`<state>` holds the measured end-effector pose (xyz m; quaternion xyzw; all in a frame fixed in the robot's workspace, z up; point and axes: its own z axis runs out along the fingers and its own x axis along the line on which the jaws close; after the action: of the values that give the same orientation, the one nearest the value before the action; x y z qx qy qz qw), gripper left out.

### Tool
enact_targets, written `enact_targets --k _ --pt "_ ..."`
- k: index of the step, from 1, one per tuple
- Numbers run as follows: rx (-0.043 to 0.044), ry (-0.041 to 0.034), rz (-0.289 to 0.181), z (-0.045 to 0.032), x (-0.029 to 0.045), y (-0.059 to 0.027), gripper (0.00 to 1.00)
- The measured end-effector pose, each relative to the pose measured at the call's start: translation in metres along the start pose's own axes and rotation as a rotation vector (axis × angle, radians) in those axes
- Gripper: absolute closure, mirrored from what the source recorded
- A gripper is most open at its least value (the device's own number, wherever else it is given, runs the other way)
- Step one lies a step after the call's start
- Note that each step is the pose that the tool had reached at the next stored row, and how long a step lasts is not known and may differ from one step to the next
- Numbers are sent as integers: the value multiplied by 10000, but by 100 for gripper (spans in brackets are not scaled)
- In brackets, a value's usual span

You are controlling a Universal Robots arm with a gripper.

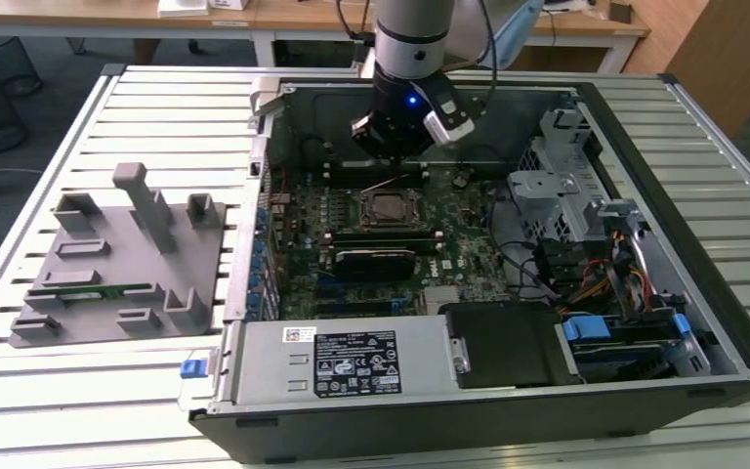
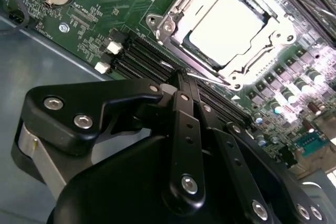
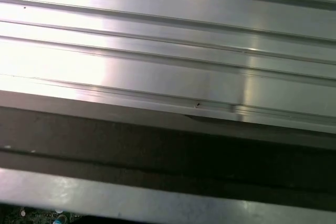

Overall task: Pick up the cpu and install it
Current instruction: 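Install the first cpu locking lever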

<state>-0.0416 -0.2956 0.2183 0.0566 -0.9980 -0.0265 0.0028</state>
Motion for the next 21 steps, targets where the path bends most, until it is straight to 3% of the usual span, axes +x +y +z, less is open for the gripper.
enact_targets --k 21 --pt "3 1 1 184 -70 -26 89"
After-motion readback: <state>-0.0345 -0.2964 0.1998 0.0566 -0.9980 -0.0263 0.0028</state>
